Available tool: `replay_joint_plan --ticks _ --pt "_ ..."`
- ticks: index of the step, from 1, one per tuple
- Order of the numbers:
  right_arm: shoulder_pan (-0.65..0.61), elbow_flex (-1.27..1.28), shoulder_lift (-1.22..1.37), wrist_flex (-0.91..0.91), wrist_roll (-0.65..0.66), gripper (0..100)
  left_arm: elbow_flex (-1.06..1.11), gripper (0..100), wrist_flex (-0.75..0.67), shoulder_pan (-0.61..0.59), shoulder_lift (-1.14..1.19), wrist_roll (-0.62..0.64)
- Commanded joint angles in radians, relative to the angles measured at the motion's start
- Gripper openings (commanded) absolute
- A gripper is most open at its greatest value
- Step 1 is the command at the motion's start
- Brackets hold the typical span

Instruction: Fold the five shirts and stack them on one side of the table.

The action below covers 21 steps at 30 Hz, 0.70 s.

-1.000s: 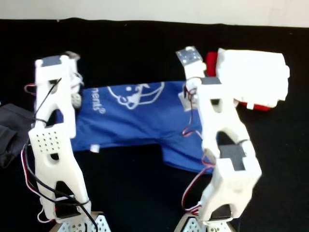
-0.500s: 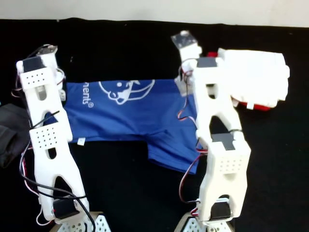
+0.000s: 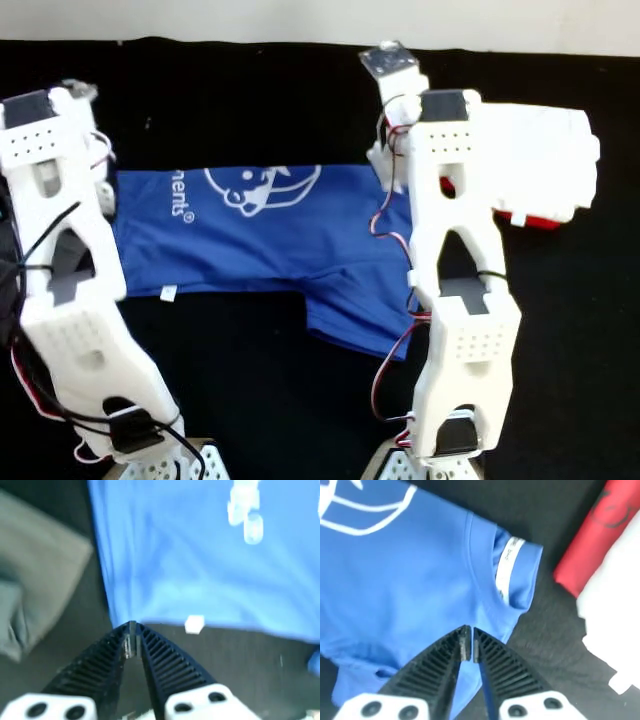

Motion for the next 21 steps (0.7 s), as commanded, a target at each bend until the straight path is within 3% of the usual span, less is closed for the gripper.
replay_joint_plan --ticks 1,6,11,16,21 --pt "-0.013 -0.048 -0.065 0.054 -0.003 1.9 0.410 1 -0.170 0.041 -0.251 -0.034" --pt "-0.031 -0.051 -0.070 0.134 -0.003 1.9 0.928 1 -0.620 0.036 -0.463 -0.032" --pt "-0.031 -0.025 -0.148 0.137 -0.012 0.5 1.194 1 -0.945 -0.042 -0.565 -0.031" --pt "-0.071 0.249 -0.331 0.107 -0.011 0.5 1.300 1 -1.099 -0.133 -0.567 -0.029" --pt "-0.097 0.599 -0.392 -0.196 -0.011 0.5 1.349 1 -1.151 -0.136 -0.567 0.002"
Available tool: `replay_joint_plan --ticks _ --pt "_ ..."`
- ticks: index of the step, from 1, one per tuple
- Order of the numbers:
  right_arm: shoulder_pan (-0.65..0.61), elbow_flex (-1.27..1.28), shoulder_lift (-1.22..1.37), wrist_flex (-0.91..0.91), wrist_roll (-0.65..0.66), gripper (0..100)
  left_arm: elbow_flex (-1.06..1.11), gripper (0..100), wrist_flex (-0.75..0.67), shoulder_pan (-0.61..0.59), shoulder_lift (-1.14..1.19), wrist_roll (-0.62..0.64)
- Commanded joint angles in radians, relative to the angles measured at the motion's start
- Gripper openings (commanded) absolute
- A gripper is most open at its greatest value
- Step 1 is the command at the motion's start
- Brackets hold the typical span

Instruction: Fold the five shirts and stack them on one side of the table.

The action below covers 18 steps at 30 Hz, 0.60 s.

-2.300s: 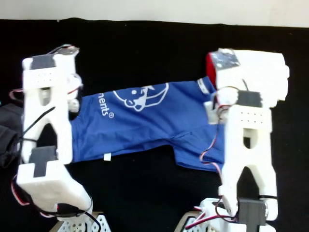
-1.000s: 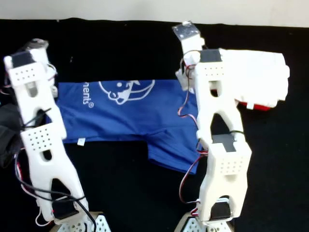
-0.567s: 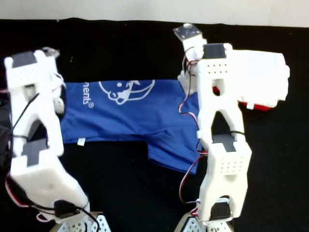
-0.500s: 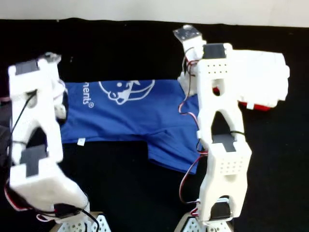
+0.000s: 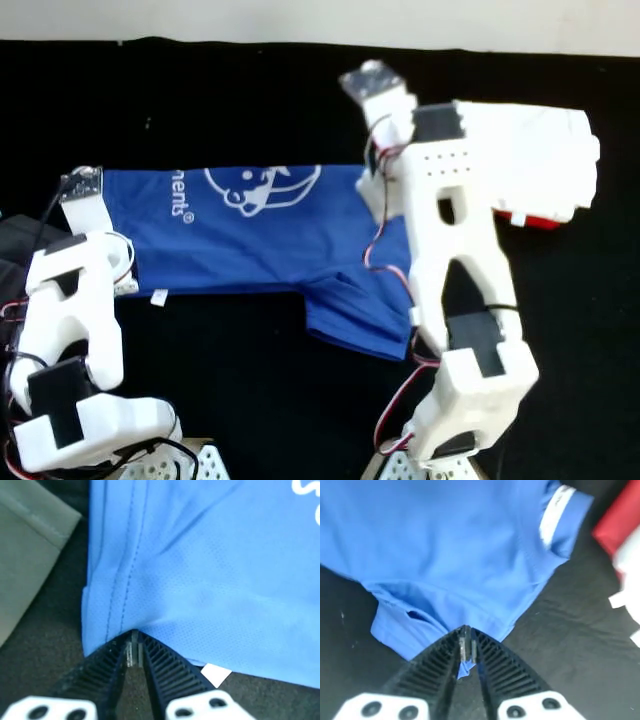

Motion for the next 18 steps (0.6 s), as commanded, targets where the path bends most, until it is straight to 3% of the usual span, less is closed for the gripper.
replay_joint_plan --ticks 1,5,8,12,18 --pt "-0.016 0.225 -0.058 -0.254 -0.011 0.5 0.028 1 -0.057 -0.028 -0.010 0.055" --pt "-0.025 0.395 -0.008 -0.478 -0.006 0.5 0.068 1 -0.118 -0.028 -0.010 0.147" --pt "-0.031 0.447 0.039 -0.519 -0.006 0.5 0.071 1 -0.120 -0.027 -0.010 0.146" --pt "-0.079 0.455 0.058 -0.437 -0.005 0.5 0.071 1 -0.123 -0.027 -0.010 0.146" --pt "-0.257 0.458 0.059 -0.217 -0.005 0.5 0.068 1 -0.123 -0.027 -0.010 0.146"
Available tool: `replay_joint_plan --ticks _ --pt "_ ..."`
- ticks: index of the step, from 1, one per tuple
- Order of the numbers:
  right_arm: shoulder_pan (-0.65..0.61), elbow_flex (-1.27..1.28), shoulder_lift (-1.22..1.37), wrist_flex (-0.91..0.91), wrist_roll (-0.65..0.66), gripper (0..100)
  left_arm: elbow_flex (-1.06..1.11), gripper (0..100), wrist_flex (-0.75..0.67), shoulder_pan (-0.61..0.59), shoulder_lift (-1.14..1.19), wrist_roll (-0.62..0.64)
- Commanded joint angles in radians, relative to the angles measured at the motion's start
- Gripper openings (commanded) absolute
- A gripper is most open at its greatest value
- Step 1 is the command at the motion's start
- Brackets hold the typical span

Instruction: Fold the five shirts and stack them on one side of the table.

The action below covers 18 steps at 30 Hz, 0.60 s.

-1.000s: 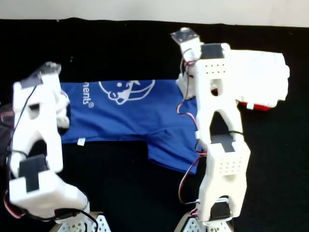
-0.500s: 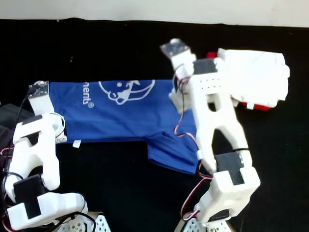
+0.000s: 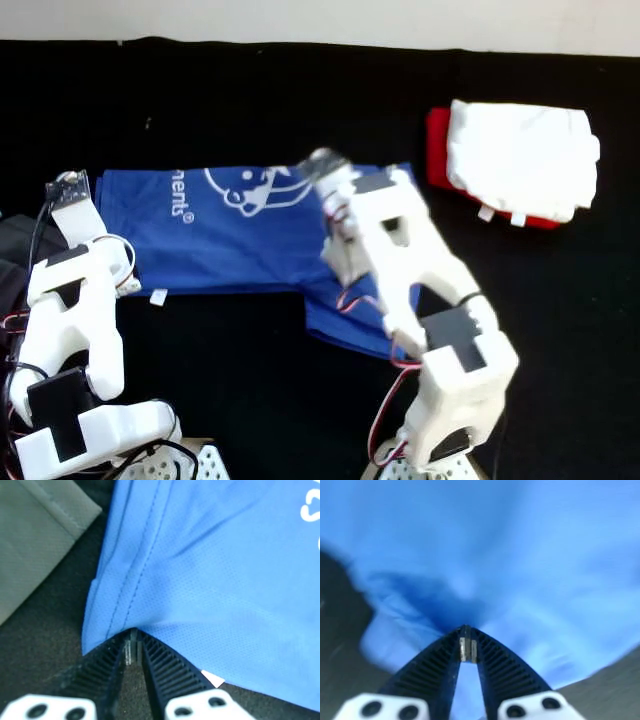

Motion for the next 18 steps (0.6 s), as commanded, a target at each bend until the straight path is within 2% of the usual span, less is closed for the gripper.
replay_joint_plan --ticks 1,10,18 --pt "-0.104 -0.005 -0.005 0.104 -0.005 0.5 -0.001 1 -0.025 -0.021 0.001 0.006" --pt "-0.189 -0.008 -0.018 0.209 -0.005 0.5 -0.001 1 -0.025 -0.021 0.001 0.006" --pt "-0.104 0.002 -0.171 -0.004 -0.008 0.5 -0.001 1 -0.026 -0.019 0.001 0.006"
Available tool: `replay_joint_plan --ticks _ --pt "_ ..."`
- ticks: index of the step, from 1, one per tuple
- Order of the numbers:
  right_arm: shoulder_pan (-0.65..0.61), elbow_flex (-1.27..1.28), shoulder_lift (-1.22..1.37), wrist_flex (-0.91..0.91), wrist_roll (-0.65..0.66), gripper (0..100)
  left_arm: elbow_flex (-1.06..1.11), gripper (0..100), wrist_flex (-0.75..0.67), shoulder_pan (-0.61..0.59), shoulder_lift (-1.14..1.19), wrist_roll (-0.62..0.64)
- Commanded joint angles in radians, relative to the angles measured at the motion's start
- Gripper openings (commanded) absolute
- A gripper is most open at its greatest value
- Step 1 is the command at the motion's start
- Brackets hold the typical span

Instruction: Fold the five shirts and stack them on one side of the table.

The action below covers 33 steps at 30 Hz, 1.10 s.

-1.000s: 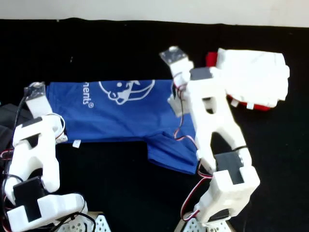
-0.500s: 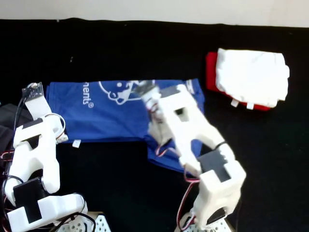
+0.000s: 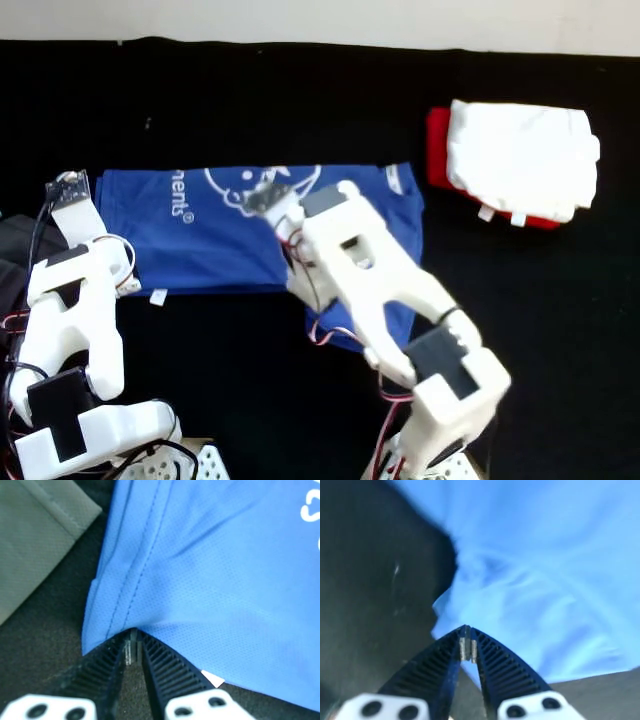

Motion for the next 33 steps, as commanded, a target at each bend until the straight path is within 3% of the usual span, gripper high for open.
replay_joint_plan --ticks 1,16,27,29,33 --pt "0.051 0.012 -0.064 -0.111 -0.008 0.5 -0.001 1 -0.026 -0.019 0.001 0.006" --pt "-0.113 0.173 0.021 -0.150 -0.009 0.5 -0.002 1 -0.026 -0.019 0.001 0.006" --pt "0.008 0.058 -0.094 0.012 -0.005 1.1 -0.002 1 -0.026 -0.012 0.001 0.006" --pt "0.010 0.062 -0.140 0.051 0.018 5.0 -0.002 1 -0.026 -0.012 0.001 0.006" --pt "-0.012 0.157 -0.182 0.096 0.123 23.5 -0.002 1 -0.026 -0.012 0.001 0.006"
